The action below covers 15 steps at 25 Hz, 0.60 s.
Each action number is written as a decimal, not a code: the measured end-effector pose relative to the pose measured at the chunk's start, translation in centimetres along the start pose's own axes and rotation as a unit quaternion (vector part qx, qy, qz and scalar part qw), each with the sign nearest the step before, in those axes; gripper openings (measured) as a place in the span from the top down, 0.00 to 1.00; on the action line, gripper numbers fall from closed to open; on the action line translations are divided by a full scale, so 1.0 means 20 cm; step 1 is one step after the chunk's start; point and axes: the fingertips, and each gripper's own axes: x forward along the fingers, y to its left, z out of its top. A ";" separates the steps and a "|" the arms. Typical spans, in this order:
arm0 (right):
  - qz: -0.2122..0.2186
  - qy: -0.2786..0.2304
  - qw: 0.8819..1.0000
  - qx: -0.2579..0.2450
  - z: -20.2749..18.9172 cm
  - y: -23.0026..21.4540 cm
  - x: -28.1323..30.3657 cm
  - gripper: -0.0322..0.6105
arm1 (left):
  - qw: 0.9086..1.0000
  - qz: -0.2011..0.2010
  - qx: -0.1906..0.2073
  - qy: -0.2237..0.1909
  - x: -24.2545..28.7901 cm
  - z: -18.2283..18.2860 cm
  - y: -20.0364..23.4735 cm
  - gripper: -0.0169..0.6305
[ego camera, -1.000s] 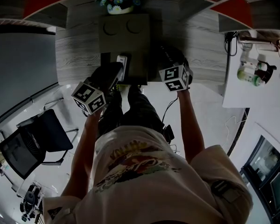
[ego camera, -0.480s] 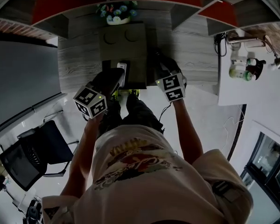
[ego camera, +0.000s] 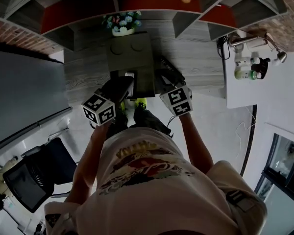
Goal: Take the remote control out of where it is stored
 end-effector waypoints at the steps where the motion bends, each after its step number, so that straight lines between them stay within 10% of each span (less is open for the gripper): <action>1: -0.002 0.000 1.000 0.002 0.01 0.01 -0.01 0.93 | 1.000 -0.003 0.003 0.002 -0.01 0.00 0.00 0.96; 15: -0.030 -0.027 0.999 0.006 0.18 0.24 -0.10 0.93 | 0.999 -0.029 0.015 -0.021 -0.19 0.07 0.01 0.96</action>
